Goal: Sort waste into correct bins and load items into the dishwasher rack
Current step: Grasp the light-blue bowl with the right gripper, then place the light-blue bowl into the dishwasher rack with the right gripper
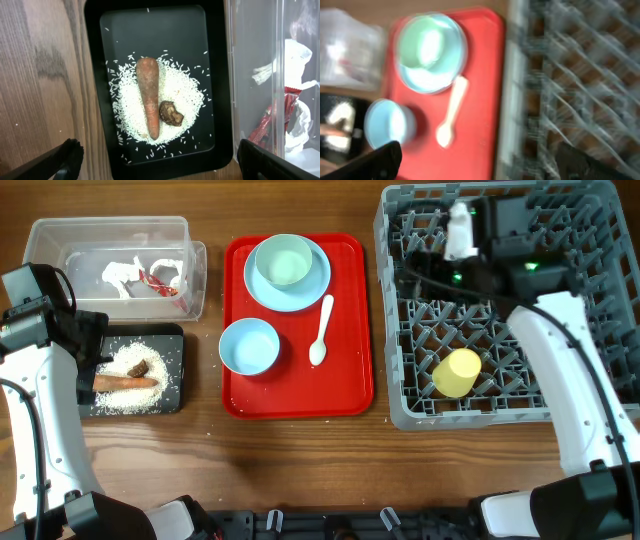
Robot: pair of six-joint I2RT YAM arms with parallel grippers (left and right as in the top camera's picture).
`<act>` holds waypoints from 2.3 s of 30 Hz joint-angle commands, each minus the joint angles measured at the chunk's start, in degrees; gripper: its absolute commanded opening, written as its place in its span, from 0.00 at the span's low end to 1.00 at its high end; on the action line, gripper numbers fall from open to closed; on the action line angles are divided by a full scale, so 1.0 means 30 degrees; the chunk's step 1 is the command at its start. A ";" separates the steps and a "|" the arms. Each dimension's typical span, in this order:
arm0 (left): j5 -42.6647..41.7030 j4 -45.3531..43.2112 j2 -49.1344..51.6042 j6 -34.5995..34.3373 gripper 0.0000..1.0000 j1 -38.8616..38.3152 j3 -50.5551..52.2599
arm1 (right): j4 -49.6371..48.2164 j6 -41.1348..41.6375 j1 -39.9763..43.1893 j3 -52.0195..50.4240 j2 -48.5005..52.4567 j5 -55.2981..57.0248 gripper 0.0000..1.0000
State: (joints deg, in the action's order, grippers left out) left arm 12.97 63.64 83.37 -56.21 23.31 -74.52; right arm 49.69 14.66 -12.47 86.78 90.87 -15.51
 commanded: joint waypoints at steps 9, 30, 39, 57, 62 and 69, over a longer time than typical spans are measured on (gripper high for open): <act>0.0044 0.0029 0.0095 0.0168 1.00 0.0058 -0.0087 | -0.6426 0.7286 -0.8721 0.0291 0.7308 0.0313 0.86; 0.0044 0.0029 0.0095 0.0168 1.00 0.0058 -0.0087 | -0.7410 0.9114 -0.8852 0.0328 1.0958 -0.2958 0.04; 0.0036 0.0029 0.0095 0.0160 1.00 0.0058 -0.0087 | -0.4269 0.5297 -0.6907 0.0357 0.1770 2.1420 0.04; 0.0044 0.0029 0.0095 0.0168 1.00 0.0058 -0.0087 | -2.1893 -1.6560 -0.2244 0.0277 1.1038 2.7197 0.04; 0.0036 0.0029 0.0095 0.0168 1.00 0.0058 -0.0087 | -2.1733 -1.6393 -0.2943 0.0277 1.1038 2.7197 0.04; 0.0036 0.0029 0.0095 0.0168 1.00 0.0058 -0.0087 | -2.0808 -1.6393 -0.4313 0.0277 1.1038 2.7205 0.21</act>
State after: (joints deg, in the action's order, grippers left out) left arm 12.56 63.68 83.48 -56.21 23.31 -74.52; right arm -12.78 -35.20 -24.38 86.83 123.02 66.46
